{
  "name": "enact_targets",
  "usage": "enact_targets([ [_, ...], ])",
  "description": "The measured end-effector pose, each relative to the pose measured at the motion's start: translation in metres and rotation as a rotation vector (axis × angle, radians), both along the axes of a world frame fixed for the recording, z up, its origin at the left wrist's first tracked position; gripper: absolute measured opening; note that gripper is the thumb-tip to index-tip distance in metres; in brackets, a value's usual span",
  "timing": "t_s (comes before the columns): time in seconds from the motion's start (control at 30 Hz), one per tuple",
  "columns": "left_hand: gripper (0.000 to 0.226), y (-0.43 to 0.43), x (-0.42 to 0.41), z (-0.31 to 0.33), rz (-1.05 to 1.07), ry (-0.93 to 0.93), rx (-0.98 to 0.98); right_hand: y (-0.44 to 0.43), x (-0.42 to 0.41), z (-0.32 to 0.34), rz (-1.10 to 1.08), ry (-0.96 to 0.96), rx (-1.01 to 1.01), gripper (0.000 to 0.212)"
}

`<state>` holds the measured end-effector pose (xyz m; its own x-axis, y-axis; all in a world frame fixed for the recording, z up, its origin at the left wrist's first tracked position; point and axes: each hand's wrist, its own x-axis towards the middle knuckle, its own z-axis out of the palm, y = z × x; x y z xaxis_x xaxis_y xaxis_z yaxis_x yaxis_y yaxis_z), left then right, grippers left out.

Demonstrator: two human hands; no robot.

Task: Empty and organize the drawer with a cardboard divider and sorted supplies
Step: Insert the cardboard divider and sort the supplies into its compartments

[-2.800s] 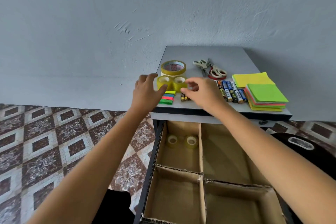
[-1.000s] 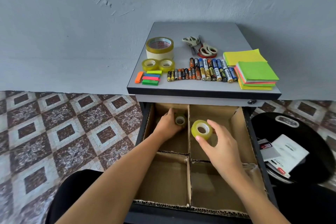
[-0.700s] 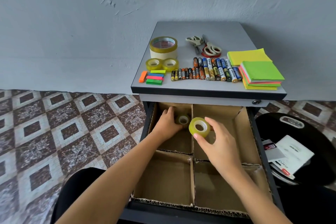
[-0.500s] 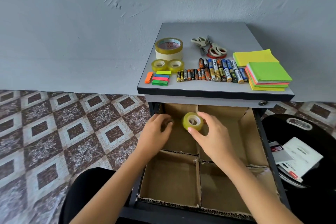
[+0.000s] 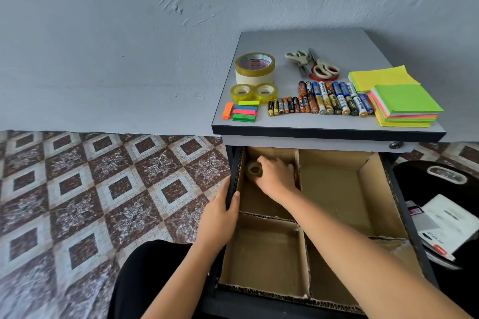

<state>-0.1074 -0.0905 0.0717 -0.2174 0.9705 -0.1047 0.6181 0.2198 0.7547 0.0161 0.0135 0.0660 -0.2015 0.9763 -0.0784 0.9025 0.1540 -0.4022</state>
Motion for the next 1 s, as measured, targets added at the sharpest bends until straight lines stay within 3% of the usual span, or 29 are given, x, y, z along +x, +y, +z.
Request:
enact_targets([
  [0.13,0.052,-0.002,0.001,0.002,0.013,-0.013,0.02,0.006,-0.001,-0.01,-0.01,-0.094,-0.021,0.059],
  [0.43,0.052,-0.001,0.001,0.001,0.02,-0.018,0.02,0.003,0.001,-0.007,0.02,-0.161,0.036,0.059],
  [0.57,0.053,0.001,0.001,-0.002,0.002,-0.012,0.03,-0.002,0.005,0.001,0.027,-0.079,0.01,0.065],
  [0.7,0.057,0.007,-0.001,-0.002,-0.031,0.059,0.055,-0.018,0.017,0.025,0.091,0.08,0.073,0.056],
  [0.93,0.048,0.063,-0.011,0.071,0.049,0.154,0.471,-0.03,0.045,0.108,0.176,0.385,0.336,0.025],
  [1.0,0.046,0.091,-0.014,0.096,-0.011,0.258,0.483,-0.017,0.046,0.132,0.162,0.407,0.421,0.024],
])
